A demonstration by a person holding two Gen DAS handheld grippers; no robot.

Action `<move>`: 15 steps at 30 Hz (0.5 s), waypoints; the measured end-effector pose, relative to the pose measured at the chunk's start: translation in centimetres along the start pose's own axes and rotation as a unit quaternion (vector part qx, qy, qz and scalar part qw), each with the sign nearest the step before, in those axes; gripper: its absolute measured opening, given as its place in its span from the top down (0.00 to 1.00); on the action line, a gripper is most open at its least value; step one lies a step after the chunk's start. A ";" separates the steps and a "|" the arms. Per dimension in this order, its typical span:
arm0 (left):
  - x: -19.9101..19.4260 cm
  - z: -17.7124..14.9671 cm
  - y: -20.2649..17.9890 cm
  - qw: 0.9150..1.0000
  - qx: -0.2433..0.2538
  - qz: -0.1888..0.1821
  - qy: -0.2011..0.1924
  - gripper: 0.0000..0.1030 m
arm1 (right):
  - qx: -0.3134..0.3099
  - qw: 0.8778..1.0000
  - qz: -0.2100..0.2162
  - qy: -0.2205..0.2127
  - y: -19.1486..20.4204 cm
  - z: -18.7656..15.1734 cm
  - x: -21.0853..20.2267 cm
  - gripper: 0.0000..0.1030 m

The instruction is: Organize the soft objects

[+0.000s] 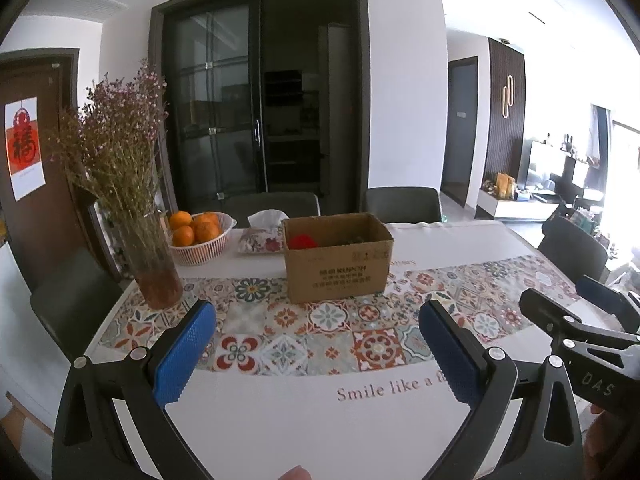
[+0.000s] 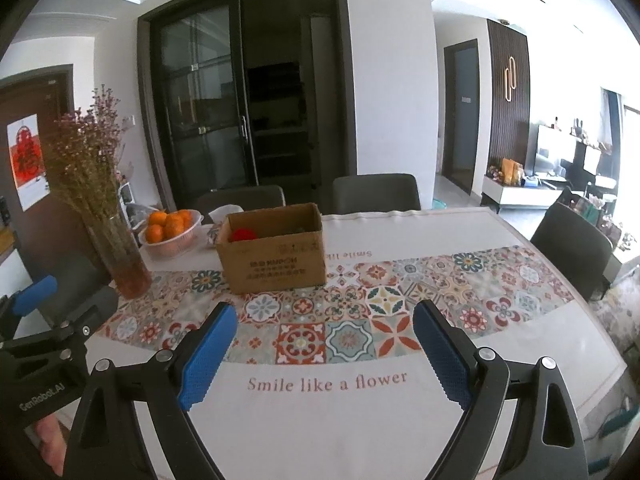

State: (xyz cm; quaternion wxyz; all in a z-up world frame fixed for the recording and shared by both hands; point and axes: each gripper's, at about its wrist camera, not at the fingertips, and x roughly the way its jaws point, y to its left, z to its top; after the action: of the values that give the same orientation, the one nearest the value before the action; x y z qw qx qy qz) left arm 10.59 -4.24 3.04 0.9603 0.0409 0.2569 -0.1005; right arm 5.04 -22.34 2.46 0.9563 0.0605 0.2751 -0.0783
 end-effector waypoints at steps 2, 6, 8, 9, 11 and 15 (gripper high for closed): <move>-0.8 -0.4 0.0 1.000 -0.002 -0.004 0.000 0.00 | -0.002 1.000 0.002 -0.001 0.0 -0.5 -0.7 0.11; -2.0 -1.2 -0.1 1.000 0.002 -0.003 -0.002 0.00 | -0.003 1.000 0.004 0.001 0.0 -1.2 -1.4 0.11; -2.6 -1.5 0.0 1.000 0.002 0.000 -0.003 0.00 | -0.002 1.000 0.003 0.001 0.0 -1.6 -1.9 0.11; -2.8 -1.7 0.0 1.000 0.002 0.000 -0.003 0.00 | -0.002 1.000 0.004 0.002 0.0 -1.7 -2.0 0.11; -3.3 -2.0 0.0 1.000 0.004 0.000 -0.002 0.00 | -0.005 1.000 0.004 0.002 0.1 -1.9 -2.4 0.11; -4.0 -2.3 0.2 1.000 0.004 0.001 -0.006 0.00 | -0.007 1.000 0.001 0.001 0.4 -2.3 -3.2 0.11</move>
State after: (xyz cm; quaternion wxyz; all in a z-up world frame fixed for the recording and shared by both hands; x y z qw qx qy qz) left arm 6.13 -3.04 3.05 0.9618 0.0448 0.2508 -0.1006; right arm 1.26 -21.19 2.22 0.9565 0.0538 0.2770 -0.0747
